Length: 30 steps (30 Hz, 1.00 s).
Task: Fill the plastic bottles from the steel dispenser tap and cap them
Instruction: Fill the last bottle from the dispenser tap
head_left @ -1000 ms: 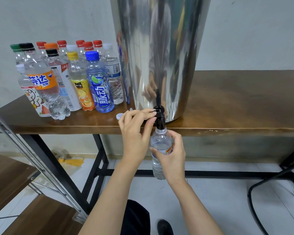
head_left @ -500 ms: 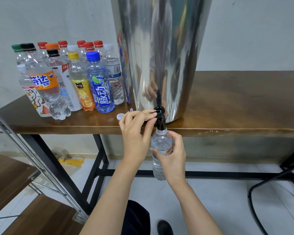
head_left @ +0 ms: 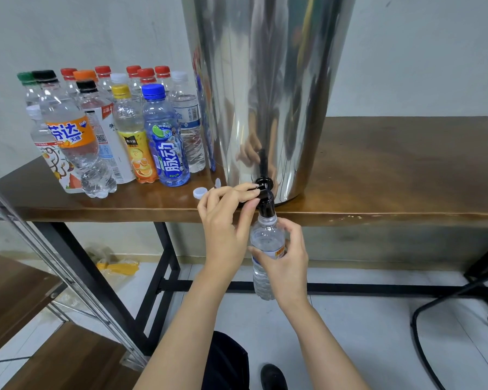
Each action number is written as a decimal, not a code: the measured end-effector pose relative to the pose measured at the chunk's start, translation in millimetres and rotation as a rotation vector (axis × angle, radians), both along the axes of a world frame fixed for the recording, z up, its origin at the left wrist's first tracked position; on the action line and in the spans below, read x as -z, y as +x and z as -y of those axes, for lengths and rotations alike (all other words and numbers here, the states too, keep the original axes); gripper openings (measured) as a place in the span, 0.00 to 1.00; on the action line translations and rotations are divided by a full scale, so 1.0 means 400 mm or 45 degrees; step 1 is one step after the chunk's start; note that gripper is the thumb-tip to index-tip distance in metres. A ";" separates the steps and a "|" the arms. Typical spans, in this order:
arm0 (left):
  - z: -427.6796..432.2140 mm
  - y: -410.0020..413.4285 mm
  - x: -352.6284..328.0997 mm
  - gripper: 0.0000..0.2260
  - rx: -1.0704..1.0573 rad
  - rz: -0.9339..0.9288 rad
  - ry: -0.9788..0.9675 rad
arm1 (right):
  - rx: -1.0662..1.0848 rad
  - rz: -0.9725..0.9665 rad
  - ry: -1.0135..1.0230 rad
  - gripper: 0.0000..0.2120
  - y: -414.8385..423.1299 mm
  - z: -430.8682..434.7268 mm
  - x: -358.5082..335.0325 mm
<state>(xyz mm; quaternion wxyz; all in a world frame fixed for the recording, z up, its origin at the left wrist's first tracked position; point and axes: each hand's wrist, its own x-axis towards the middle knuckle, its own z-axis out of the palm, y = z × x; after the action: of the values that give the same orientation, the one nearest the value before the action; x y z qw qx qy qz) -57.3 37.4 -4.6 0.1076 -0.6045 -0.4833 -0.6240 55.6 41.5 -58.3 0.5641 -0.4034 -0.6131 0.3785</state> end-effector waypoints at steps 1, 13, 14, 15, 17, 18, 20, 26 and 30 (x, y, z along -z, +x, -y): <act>0.001 0.000 0.001 0.04 0.003 -0.001 -0.002 | -0.004 -0.007 -0.005 0.31 0.001 0.000 0.001; 0.008 -0.010 0.011 0.05 0.031 0.049 -0.048 | -0.015 -0.002 -0.047 0.31 -0.007 0.002 0.012; 0.007 -0.010 0.011 0.05 0.046 0.057 -0.050 | -0.013 -0.006 -0.047 0.31 -0.007 0.001 0.012; 0.006 -0.009 0.010 0.05 0.064 0.071 -0.049 | -0.014 -0.007 -0.046 0.31 -0.006 0.001 0.012; 0.002 -0.008 0.009 0.06 0.092 0.098 -0.041 | -0.018 -0.008 -0.044 0.31 -0.006 0.001 0.009; -0.001 -0.007 0.007 0.07 0.095 0.104 -0.034 | -0.018 -0.008 -0.042 0.31 -0.006 0.000 0.007; -0.007 -0.007 0.003 0.07 0.095 0.103 -0.017 | -0.012 -0.002 -0.034 0.31 -0.007 -0.002 0.002; -0.020 -0.008 -0.019 0.06 0.097 0.109 0.014 | 0.004 0.001 -0.016 0.32 -0.010 -0.007 -0.013; -0.027 -0.012 -0.041 0.07 0.088 0.097 0.014 | 0.022 0.009 0.006 0.33 -0.012 -0.014 -0.021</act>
<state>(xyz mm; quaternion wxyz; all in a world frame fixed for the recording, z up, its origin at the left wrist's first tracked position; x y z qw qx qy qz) -62.3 48.2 12.0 0.0706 -0.5960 -0.4624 -0.6526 50.8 47.1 -49.8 0.5661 -0.4086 -0.6124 0.3708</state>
